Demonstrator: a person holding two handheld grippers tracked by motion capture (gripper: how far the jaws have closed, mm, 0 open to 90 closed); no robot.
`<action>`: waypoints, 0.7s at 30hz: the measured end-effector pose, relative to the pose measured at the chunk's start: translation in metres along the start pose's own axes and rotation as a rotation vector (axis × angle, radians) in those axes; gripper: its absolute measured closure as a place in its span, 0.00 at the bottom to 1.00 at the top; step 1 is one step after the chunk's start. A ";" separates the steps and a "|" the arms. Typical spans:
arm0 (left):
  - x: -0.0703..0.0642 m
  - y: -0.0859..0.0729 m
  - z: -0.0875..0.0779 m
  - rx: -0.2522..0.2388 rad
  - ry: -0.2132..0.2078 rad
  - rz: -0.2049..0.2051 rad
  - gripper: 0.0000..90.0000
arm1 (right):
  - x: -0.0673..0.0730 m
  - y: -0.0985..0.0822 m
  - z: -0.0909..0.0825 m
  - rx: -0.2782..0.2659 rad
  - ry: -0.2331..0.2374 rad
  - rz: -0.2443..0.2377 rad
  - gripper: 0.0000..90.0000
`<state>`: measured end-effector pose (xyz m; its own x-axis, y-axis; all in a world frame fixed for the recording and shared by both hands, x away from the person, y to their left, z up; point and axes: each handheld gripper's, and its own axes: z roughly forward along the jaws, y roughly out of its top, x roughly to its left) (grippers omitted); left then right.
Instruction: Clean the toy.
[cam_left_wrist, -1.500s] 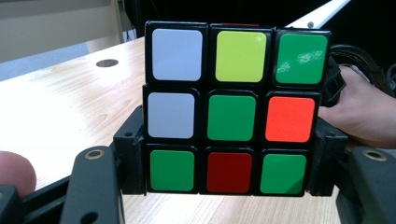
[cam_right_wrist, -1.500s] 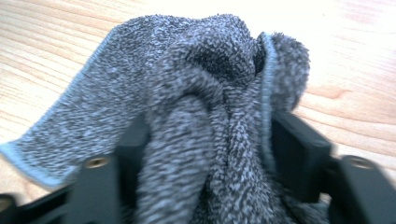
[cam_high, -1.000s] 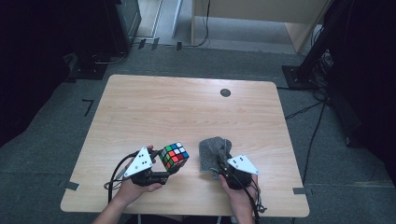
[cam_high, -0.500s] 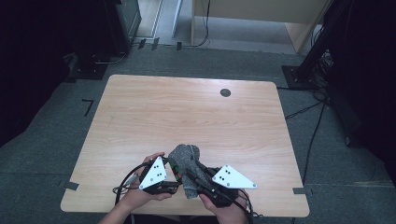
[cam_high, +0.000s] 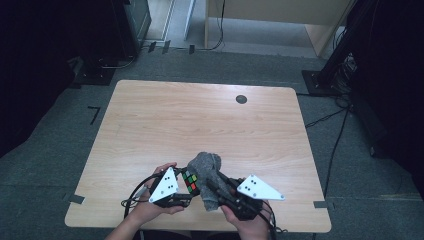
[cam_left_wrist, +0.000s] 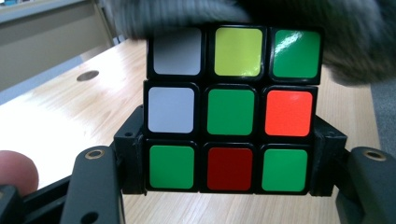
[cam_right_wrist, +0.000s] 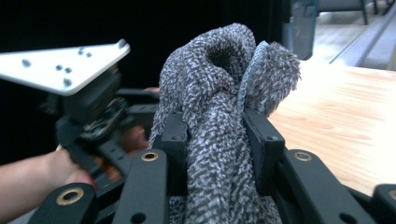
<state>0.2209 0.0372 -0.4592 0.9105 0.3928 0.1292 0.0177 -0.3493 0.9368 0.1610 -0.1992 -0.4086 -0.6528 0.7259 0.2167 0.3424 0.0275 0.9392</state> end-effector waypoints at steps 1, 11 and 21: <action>0.000 0.001 -0.001 0.001 0.003 0.003 0.38 | 0.001 -0.001 0.001 0.002 -0.003 -0.003 0.72; 0.006 -0.001 -0.004 -0.003 0.020 -0.007 0.38 | -0.033 -0.005 -0.004 -0.002 -0.134 0.086 0.72; 0.003 0.002 -0.006 -0.014 0.009 0.004 0.38 | -0.009 -0.002 0.003 -0.018 -0.012 0.029 0.71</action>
<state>0.2211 0.0424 -0.4547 0.9067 0.3993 0.1361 0.0079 -0.3388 0.9408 0.1684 -0.2035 -0.4133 -0.6348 0.7341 0.2411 0.3486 -0.0063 0.9372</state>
